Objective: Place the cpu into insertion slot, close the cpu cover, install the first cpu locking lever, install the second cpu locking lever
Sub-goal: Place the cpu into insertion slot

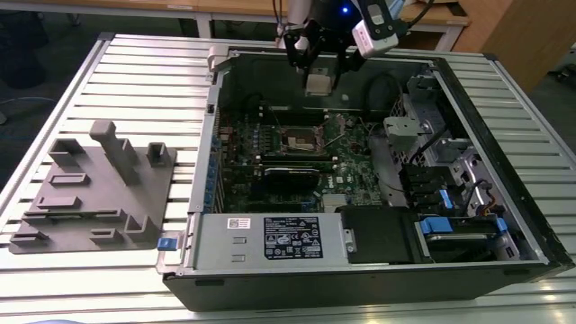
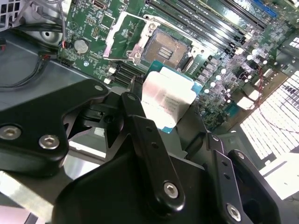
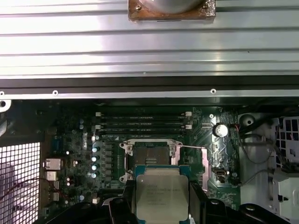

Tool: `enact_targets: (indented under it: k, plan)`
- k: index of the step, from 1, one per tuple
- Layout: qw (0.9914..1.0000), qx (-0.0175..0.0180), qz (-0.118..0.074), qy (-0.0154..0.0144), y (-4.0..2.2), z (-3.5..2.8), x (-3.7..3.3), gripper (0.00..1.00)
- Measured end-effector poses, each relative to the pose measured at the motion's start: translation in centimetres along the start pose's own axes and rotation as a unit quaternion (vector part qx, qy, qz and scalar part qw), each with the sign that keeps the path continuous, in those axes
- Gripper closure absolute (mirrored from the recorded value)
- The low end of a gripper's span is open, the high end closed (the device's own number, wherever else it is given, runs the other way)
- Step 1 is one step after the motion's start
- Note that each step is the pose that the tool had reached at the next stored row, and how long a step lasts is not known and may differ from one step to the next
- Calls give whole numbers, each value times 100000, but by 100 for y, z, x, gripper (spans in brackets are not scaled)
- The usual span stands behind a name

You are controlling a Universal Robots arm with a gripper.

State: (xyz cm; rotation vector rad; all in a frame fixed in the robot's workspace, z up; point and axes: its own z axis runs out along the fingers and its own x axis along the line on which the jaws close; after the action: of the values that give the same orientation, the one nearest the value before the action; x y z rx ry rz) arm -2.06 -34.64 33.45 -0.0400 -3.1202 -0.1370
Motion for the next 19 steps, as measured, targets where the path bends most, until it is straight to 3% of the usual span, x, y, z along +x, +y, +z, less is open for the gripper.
enact_targets:
  k: [9,15,19]
  plan:
    - [100000,26,2,0,-11,123,5,46]
    - [100000,32,-1,-8,-12,141,4,46]
    - [100000,45,3,-1,-17,186,3,46]
